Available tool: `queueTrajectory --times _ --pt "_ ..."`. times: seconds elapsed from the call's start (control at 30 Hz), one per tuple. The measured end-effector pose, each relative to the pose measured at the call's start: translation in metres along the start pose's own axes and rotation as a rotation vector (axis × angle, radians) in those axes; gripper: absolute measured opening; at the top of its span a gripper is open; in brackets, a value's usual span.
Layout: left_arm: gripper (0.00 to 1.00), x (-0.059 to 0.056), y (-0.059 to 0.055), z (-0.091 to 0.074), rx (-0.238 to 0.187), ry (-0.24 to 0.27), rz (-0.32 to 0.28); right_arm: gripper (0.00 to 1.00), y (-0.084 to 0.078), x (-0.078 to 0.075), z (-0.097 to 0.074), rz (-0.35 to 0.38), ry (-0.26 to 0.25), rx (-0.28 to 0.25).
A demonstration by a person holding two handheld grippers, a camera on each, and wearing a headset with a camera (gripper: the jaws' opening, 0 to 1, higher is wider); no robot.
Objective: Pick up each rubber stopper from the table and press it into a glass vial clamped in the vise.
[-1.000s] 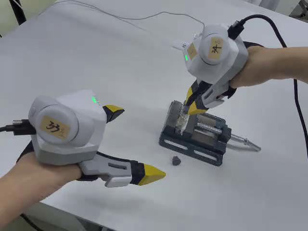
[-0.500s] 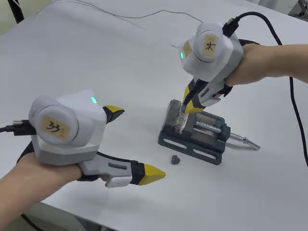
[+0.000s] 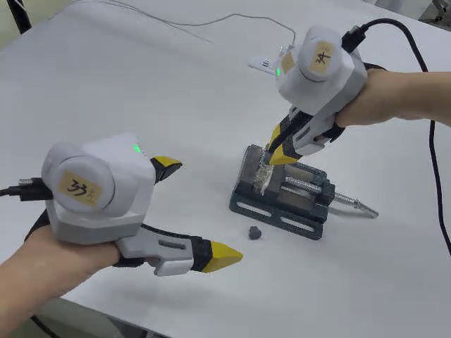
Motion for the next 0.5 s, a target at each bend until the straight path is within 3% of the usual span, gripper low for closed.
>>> queueTrajectory --times 0.1,0.3,0.5 --pt "0.94 0.0 -0.0004 0.0007 0.002 -0.002 0.001 0.05 0.0008 0.0017 0.0009 -0.02 -0.011 0.008" --pt "0.94 -0.0015 -0.0003 0.0023 0.004 -0.008 0.001 0.04 0.0019 0.0006 0.0016 0.034 -0.027 0.02" --pt "0.94 -0.0023 0.0011 0.003 0.0 -0.009 0.001 0.04 0.0085 0.0012 0.0029 0.035 -0.036 0.062"
Point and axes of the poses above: the centre of the closed fingertips' face, and the gripper's own axes: z roughly forward along the fingers, x roughly to its left, y roughly out of its top, the point moved 8 cm from there along -z, roughly backward along the fingers, and after that the axes turned 4 degrees about -x, right-handed, at the moved point
